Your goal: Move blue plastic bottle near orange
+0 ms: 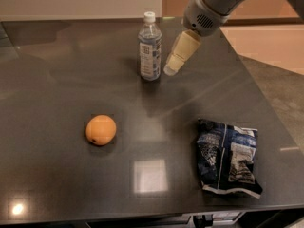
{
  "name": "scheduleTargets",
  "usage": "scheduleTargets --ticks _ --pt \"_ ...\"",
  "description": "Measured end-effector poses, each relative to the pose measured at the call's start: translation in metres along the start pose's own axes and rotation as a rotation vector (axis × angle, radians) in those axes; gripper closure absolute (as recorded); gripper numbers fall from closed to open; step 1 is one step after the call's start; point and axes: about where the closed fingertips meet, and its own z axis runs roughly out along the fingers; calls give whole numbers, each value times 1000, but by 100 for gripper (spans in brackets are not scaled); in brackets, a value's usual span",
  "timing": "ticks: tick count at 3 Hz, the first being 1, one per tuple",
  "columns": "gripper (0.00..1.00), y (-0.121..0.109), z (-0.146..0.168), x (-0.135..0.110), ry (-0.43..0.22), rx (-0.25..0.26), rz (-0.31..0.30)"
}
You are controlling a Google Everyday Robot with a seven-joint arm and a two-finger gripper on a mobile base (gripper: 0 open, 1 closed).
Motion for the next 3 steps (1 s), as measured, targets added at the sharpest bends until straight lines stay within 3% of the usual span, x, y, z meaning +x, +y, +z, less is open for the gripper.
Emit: scheduleTargets --ticks 2,3 --pt "0 -38 49 -55 -94 -2 49" --pt "0 -51 65 -67 -113 1 72"
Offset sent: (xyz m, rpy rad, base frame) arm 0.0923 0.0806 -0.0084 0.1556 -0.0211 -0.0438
